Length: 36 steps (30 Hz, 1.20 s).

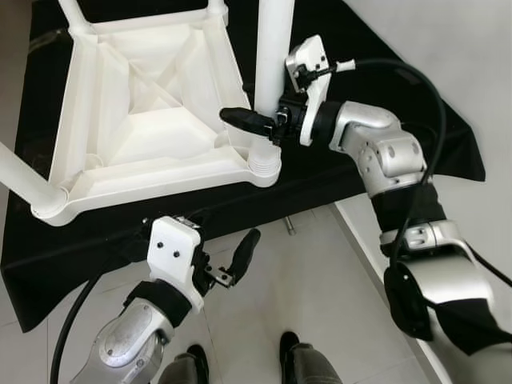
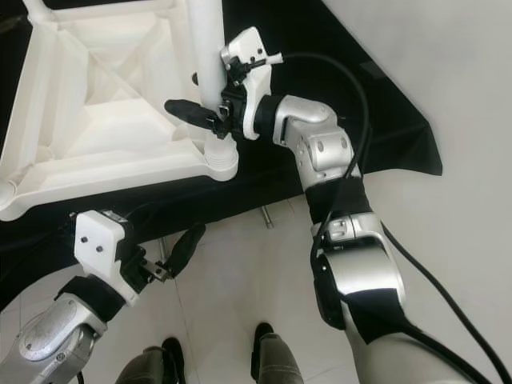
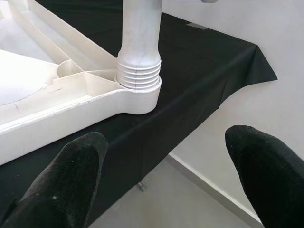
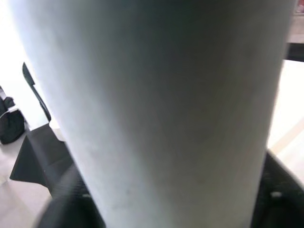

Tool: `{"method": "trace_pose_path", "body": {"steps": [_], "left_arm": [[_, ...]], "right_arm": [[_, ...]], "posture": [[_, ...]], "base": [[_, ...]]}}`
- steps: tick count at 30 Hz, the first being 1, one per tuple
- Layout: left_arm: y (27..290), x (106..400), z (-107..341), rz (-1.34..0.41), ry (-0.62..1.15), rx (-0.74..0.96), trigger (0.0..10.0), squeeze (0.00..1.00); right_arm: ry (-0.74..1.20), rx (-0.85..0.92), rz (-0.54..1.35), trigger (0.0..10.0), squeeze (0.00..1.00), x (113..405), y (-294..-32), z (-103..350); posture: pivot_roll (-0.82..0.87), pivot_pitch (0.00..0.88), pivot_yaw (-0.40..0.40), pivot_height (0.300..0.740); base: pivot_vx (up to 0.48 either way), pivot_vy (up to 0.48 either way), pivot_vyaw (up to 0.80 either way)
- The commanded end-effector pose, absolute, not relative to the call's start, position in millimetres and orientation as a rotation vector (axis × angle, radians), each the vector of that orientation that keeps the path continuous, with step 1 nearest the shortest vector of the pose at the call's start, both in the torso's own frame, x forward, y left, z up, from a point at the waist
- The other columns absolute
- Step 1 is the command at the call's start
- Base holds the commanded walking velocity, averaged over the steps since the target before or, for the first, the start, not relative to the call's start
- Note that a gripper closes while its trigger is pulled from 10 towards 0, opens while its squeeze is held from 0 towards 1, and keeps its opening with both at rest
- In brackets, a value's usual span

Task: Building children table

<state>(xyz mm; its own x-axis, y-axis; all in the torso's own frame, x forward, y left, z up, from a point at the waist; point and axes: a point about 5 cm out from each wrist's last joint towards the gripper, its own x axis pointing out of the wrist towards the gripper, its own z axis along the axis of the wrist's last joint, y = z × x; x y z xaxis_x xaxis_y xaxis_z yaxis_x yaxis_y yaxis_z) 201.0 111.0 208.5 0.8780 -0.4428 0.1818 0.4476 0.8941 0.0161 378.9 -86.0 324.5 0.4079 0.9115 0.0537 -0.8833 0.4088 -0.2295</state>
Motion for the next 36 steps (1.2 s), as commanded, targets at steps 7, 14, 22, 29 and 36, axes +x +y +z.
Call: {"method": "trace_pose_path", "body": {"steps": [7,14,22,29,36], "left_arm": [[110,197,211,-0.468,-0.186,-0.024,10.0,0.0],[110,198,211,-0.468,-0.187,-0.02,10.0,0.0],[112,198,210,-0.466,-0.184,-0.02,10.0,0.0],[111,201,214,-0.468,-0.203,-0.02,10.0,0.0],[111,205,214,-0.447,-0.216,-0.023,10.0,0.0]], "right_arm": [[-0.163,-0.196,1.182,0.0,0.0,381,-76,322],[-0.126,-0.176,1.08,0.0,0.0,383,-84,307],[0.096,-0.011,0.439,0.0,0.0,355,-67,229],[0.055,0.049,0.501,2.5,0.0,371,-39,244],[-0.033,0.072,0.551,10.0,0.63,371,-38,261]], "posture": [[0.01,0.338,-0.028,0.74],[0.0,0.332,-0.04,0.74],[0.01,0.331,-0.021,0.74],[0.0,0.311,-0.029,0.74],[-0.02,0.296,-0.054,0.74]], "base": [[0.0,0.0,0.0],[0.0,0.0,0.0],[0.0,0.0,0.0],[0.0,0.0,0.0],[0.0,0.0,0.0]]}}
